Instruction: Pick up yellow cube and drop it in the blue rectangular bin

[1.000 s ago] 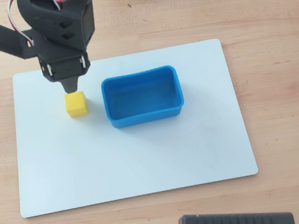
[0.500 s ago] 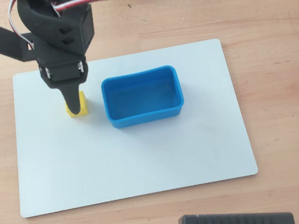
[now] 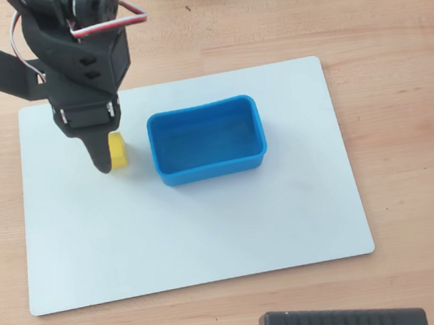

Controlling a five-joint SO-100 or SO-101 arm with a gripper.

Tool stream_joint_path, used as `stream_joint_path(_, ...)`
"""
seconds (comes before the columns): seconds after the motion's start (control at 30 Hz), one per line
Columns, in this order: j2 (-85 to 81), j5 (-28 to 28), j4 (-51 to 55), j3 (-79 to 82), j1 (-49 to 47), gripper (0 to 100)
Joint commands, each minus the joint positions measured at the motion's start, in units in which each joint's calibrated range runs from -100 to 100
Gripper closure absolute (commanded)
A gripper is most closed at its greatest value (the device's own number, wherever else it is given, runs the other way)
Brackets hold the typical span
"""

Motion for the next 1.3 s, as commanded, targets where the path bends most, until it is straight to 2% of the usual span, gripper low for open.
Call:
stream_joint_path(0.0, -0.6, -0.6, -3.0, -3.6, 0.6, 80)
stream_joint_path(0.43, 2.1, -1.8, -6.4, 3.0, -0.9, 80)
stream_joint_path(0.63, 1.9, -1.8, -6.5, 3.0, -1.6, 95)
stream_joint_path(0.77, 0.5, -2.0, -6.5, 2.8, -0.9, 97)
stream_joint_path(1.07, -11.4, -6.2, 1.9, -0.5, -6.5, 97)
stream_joint_path(1.27, -16.3, -6.6, 9.0, -8.3, -6.8, 97)
